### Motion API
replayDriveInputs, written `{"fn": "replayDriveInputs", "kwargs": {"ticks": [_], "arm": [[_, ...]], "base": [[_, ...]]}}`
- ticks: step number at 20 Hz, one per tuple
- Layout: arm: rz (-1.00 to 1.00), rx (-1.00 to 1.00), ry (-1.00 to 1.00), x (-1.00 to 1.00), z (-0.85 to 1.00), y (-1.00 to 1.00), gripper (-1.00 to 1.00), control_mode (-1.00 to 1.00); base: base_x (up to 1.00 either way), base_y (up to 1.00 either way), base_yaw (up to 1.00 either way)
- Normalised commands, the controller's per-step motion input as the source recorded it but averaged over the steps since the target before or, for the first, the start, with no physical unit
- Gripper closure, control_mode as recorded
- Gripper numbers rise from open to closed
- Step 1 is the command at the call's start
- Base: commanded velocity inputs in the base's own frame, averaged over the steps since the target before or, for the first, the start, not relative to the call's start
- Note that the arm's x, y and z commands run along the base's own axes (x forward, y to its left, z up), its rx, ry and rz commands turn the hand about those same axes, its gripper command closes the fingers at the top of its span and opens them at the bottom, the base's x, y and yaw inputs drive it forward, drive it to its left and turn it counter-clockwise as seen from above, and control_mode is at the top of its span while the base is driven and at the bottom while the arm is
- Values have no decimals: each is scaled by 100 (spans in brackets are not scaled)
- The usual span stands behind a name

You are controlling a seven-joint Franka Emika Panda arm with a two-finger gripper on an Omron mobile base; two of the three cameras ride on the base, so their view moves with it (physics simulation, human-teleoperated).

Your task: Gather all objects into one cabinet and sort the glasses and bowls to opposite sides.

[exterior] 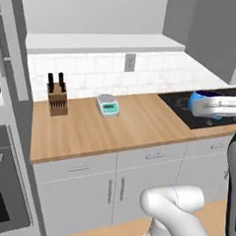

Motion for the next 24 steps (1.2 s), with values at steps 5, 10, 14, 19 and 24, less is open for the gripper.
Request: {"fn": "replayDriveInputs", "kwargs": {"ticks": [5,10,14,19,24], "arm": [[0,0,0,0,0,0,100,100],[0,0,0,0,0,0,100,100],[0,0,0,0,0,0,100,100],[0,0,0,0,0,0,100,100],[0,0,0,0,0,0,100,100]], "base": [[-59,2,-65],[-38,0,-85],[-20,0,-87],[-1,1,-82],[16,0,-68]]}}
